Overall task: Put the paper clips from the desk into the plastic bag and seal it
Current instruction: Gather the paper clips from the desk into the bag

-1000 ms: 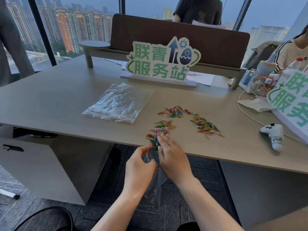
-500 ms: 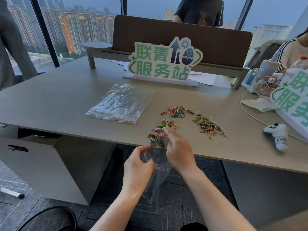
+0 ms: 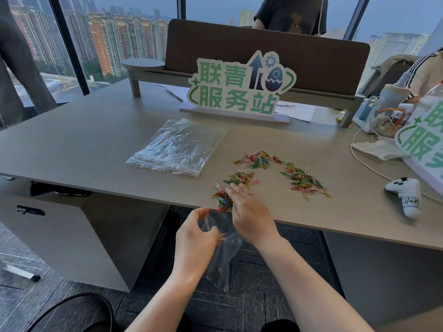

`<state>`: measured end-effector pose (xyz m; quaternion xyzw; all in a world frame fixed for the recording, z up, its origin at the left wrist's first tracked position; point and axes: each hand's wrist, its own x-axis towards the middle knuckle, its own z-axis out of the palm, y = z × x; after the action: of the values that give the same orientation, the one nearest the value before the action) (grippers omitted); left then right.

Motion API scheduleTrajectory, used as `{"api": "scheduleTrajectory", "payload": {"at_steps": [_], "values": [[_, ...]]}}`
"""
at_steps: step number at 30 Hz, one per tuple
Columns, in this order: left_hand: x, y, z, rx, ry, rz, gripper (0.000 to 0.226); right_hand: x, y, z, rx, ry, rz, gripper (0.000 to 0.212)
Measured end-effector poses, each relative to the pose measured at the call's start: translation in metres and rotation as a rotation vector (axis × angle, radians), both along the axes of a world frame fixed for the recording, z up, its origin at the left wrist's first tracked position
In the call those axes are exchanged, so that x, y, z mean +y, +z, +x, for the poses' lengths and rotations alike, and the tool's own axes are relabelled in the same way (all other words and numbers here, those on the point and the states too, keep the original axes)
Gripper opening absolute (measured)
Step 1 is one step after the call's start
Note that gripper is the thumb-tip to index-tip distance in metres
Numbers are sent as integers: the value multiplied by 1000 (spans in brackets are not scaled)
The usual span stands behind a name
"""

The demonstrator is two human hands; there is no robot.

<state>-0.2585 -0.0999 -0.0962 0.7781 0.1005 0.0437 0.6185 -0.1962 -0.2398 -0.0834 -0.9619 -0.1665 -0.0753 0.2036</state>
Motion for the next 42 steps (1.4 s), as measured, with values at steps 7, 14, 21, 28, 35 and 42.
{"api": "scheduleTrajectory", "payload": {"at_steps": [7,14,21,28,35,42], "values": [[2,3,0,13,4,-15,40,12,-4,-17,-72,14,10,47],[5,5,-1,2,23,-3,48,22,-10,-34,-90,31,49,49],[9,7,-3,8,21,-2,45,12,3,-27,-118,-2,159,48],[16,12,-6,8,16,-18,40,-21,12,41,116,-184,8,52],[14,7,-3,21,16,-32,39,-12,6,43,157,-103,-63,52],[11,7,-3,11,8,-12,41,4,-2,22,85,-45,-66,51]]}}
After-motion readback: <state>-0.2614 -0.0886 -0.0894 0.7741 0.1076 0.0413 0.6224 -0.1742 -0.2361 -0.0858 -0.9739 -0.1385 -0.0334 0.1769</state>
